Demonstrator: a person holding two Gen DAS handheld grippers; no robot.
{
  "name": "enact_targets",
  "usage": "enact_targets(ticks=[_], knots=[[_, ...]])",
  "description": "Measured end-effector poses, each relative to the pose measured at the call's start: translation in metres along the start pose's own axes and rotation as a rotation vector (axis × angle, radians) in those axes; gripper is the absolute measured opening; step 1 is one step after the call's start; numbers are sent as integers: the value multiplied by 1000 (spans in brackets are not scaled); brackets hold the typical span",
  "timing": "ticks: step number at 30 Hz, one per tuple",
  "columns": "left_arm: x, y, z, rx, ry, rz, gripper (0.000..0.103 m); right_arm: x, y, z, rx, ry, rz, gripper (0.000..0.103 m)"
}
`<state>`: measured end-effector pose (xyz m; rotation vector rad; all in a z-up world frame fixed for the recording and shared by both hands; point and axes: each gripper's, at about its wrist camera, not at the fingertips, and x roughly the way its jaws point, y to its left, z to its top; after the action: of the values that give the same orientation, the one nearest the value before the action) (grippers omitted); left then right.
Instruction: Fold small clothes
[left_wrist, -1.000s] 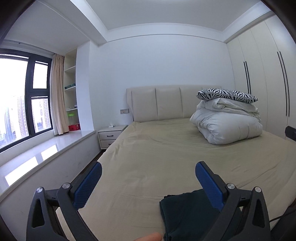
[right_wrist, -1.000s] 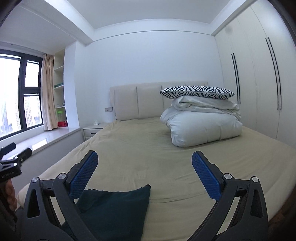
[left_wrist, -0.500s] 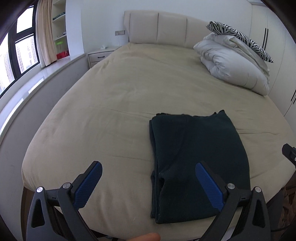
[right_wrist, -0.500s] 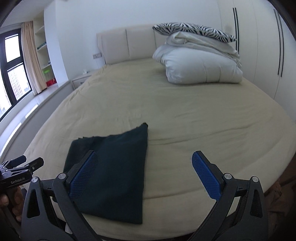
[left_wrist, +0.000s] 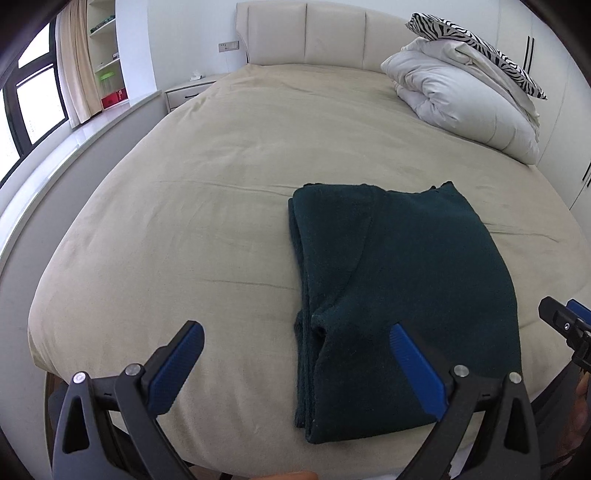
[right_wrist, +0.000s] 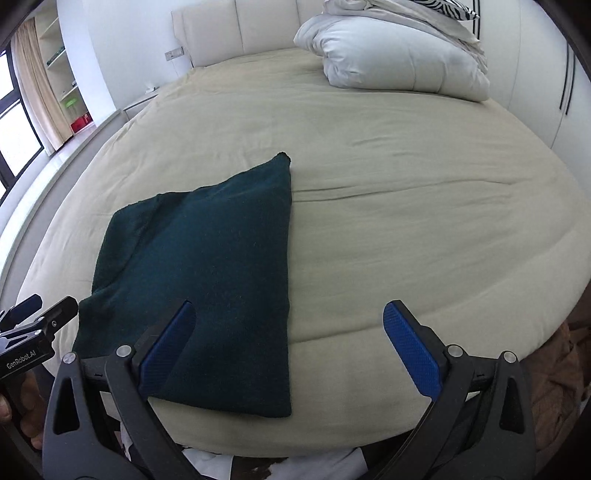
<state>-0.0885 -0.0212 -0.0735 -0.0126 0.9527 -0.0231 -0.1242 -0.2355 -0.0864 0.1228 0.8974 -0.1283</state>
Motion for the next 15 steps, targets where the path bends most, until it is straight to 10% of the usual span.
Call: enact_targets(ticks=[15], knots=[[9,9,-3,-6,16,15,103,4,12,-4,-40,33,-4,103]])
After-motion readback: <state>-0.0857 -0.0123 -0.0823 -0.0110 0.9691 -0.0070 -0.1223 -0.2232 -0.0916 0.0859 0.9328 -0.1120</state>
